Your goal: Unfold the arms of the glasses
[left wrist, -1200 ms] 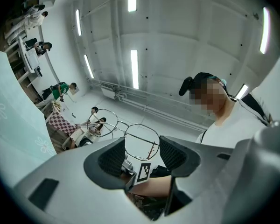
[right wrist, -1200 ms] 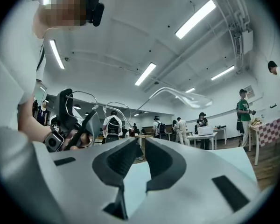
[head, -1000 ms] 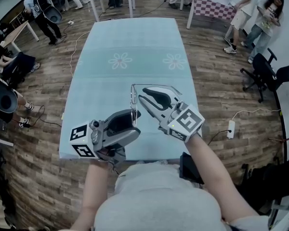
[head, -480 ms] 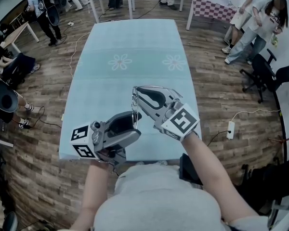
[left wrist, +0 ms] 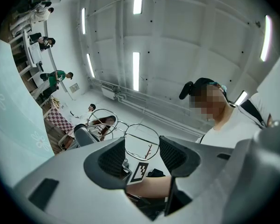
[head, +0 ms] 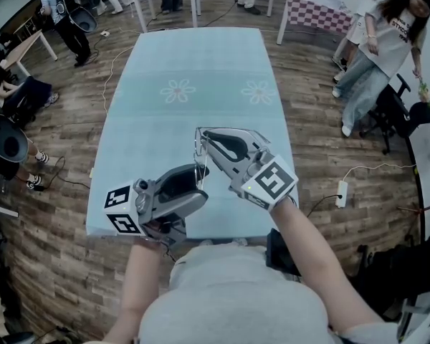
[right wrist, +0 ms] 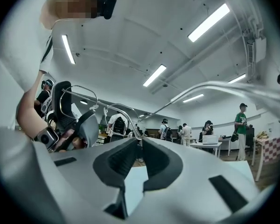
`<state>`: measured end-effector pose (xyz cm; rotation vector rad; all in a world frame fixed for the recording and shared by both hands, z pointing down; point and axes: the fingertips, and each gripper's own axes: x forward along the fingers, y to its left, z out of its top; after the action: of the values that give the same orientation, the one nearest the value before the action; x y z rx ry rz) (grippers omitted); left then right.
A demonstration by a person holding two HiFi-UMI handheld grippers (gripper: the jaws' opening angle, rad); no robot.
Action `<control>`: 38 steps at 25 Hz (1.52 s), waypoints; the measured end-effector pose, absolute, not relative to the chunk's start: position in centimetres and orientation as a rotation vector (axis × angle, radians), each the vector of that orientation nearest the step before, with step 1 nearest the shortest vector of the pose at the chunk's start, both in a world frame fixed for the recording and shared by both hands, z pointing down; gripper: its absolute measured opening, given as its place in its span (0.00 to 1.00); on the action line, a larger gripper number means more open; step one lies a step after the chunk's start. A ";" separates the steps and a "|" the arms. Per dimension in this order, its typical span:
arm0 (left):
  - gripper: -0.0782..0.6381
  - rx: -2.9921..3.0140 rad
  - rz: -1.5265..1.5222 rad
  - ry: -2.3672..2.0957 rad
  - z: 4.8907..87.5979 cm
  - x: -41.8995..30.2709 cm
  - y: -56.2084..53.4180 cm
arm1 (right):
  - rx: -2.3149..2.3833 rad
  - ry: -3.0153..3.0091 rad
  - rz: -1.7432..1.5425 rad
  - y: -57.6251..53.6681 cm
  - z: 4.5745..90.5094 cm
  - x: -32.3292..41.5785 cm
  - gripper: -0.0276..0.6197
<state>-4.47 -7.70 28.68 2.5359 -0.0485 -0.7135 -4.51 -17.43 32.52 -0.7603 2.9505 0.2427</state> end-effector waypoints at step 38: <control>0.44 2.554 -0.776 -0.210 28.7 -6.6 -10.3 | -0.880 2.846 0.066 -18.1 33.2 -0.3 0.10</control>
<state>-6.61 -10.35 28.66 2.5539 -0.2099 -0.7762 -0.31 -18.06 33.24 -0.8803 2.8459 0.0659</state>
